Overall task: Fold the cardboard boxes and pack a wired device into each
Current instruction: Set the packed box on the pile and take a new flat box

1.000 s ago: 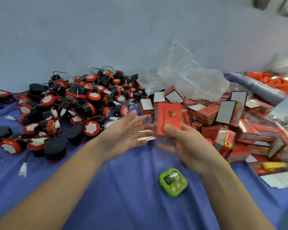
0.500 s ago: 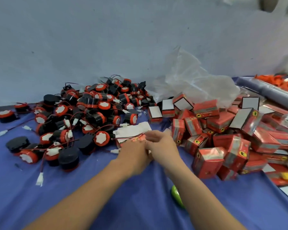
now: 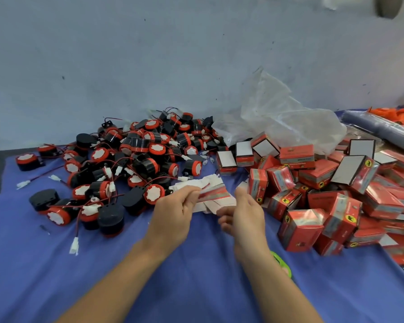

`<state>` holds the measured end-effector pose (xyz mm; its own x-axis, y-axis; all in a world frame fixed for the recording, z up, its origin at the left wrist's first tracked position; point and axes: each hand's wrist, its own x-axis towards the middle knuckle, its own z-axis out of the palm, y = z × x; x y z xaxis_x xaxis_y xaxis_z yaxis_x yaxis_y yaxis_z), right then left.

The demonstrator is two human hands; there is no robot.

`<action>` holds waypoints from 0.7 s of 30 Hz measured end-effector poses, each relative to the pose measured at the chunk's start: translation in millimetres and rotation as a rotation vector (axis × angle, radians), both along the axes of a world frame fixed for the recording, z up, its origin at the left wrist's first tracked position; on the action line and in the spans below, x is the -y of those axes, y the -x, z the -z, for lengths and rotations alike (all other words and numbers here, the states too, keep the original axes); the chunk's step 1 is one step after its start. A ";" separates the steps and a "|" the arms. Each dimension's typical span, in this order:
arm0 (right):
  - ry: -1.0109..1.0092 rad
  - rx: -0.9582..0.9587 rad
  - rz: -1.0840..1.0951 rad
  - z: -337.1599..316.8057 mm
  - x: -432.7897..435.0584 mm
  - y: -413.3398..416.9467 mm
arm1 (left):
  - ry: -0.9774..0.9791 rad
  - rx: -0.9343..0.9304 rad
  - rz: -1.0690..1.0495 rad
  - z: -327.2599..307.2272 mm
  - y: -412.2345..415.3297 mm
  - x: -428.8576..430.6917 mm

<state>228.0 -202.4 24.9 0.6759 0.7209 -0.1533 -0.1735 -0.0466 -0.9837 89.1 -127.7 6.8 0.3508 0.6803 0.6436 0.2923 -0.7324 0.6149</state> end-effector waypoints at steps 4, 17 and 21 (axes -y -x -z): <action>-0.007 -0.294 -0.150 -8.7 0.5 0.6 | -0.100 -0.126 0.191 22.3 7.4 29.5; -0.095 0.389 -0.190 17.6 -2.4 35.5 | 0.495 0.404 -0.046 -17.1 72.0 -4.2; -0.103 0.495 -0.165 22.8 -24.7 51.6 | 0.357 0.103 -0.183 -25.2 90.7 -13.8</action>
<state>176.4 -177.7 2.1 0.5261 0.8180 0.2328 0.3146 0.0672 -0.9469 -1.6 -113.9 32.0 0.1493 0.9123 0.3813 0.3220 -0.4095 0.8536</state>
